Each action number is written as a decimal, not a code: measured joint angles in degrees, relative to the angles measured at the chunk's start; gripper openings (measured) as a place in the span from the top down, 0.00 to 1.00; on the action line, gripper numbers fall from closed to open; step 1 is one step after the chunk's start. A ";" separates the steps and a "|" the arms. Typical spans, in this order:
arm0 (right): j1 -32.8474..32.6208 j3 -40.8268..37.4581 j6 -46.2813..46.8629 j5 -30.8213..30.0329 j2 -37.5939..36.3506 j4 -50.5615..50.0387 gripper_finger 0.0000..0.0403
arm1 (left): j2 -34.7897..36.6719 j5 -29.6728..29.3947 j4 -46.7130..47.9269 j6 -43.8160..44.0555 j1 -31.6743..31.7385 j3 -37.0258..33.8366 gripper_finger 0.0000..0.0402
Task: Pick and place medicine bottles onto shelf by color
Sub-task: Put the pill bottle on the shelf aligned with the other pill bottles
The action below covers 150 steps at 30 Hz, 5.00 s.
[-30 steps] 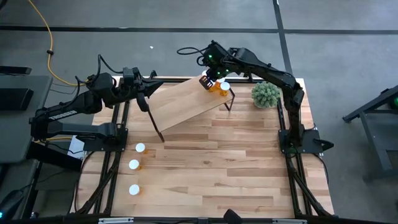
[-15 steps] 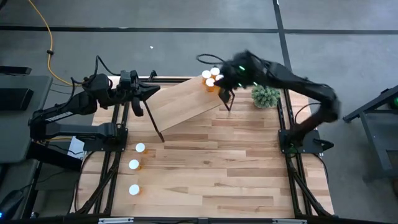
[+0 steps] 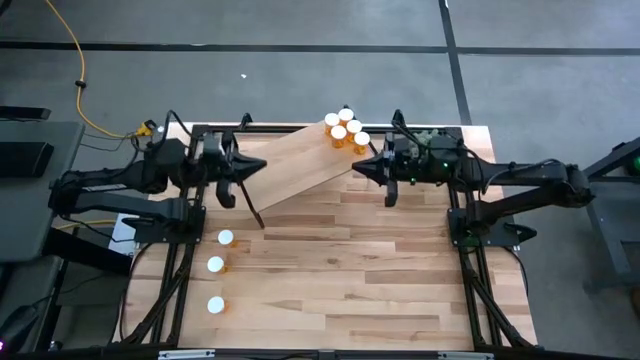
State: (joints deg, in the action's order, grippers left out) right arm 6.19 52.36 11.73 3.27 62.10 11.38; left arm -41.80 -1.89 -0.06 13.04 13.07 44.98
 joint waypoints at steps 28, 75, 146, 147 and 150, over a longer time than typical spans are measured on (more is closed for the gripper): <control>-0.62 -0.70 -0.19 -0.84 -0.26 -2.70 1.00 | -7.94 8.70 66.99 5.66 -3.40 27.09 0.30; -0.58 -0.68 -0.15 -4.18 -0.22 -6.09 1.00 | -28.49 1.16 71.79 40.35 -24.45 4.47 0.23; -0.58 -0.68 1.31 -4.84 -0.22 -6.50 1.00 | -32.88 14.01 64.10 34.71 -24.36 0.51 0.48; -0.58 -0.68 1.31 -4.84 -0.19 -6.50 1.00 | -32.35 15.66 64.67 34.16 -24.36 1.70 0.48; -0.58 -0.66 1.29 -4.83 -0.19 -6.53 1.00 | -30.52 18.45 68.91 31.90 -24.36 7.76 0.48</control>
State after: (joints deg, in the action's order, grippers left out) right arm 5.61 51.70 13.01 -1.56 61.91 4.85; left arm -72.32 16.56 68.85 44.94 -11.29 52.74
